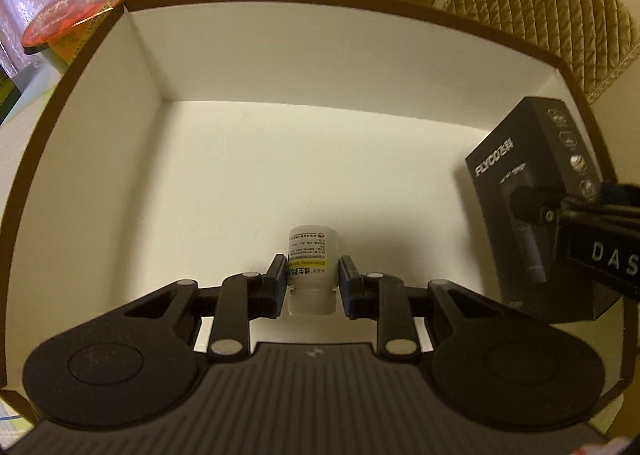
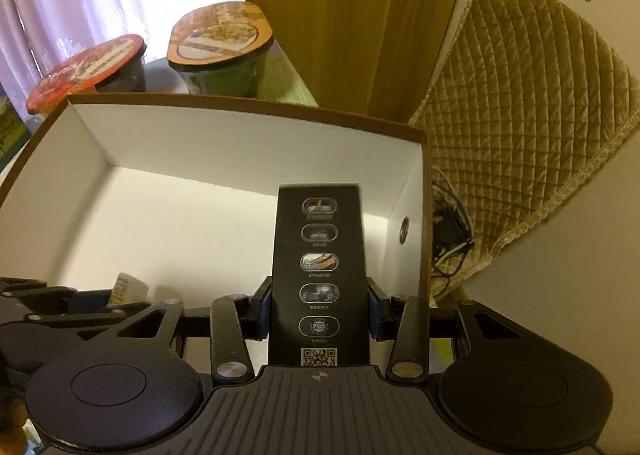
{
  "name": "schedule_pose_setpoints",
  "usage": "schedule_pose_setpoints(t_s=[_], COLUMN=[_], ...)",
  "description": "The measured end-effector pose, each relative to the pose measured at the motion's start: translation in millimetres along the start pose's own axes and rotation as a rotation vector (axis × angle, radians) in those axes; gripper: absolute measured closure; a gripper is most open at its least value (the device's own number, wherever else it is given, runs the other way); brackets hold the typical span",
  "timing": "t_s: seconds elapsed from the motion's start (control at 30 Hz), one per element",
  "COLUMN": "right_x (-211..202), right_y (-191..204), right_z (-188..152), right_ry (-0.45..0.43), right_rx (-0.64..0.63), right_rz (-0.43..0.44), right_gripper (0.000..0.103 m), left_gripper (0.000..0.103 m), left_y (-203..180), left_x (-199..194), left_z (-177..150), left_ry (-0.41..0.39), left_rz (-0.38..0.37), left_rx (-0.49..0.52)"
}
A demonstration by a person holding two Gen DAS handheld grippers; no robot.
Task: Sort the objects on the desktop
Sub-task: 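Carry both items into the brown box while the left gripper releases the pill bottle, then lower the black box upright into the brown box and open the right gripper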
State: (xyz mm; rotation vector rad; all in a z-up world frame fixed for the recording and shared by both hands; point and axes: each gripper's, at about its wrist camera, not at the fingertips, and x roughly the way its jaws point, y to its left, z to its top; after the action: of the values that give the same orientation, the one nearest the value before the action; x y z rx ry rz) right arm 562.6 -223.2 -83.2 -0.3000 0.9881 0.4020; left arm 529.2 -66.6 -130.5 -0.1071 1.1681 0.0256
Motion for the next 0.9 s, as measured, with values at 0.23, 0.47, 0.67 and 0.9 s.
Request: schedule_pose_setpoints(t_s=[0.23, 0.47, 0.67, 0.9], right_x=[-16, -21, -30, -43], right_y=[-2, -6, -10, -12], right_z=[7, 6, -1, -6], right_ry=[-0.055, -0.051, -0.071, -0.099], right_rx=[-0.018, -0.003, 0.000, -0.015], right_rz=[0.043, 0.076, 0.098, 0.115], right_gripper=[0.034, 0.031, 0.021, 0.010], left_gripper=[0.081, 0.081, 0.062, 0.039], left_y=[3, 3, 3, 3], left_x=[1, -5, -13, -31], left_z=[1, 2, -1, -2], left_ry=[0.011, 0.005, -0.005, -0.039], left_rz=[0.019, 0.042, 0.058, 0.102], left_rx=[-0.001, -0.004, -0.010, -0.001])
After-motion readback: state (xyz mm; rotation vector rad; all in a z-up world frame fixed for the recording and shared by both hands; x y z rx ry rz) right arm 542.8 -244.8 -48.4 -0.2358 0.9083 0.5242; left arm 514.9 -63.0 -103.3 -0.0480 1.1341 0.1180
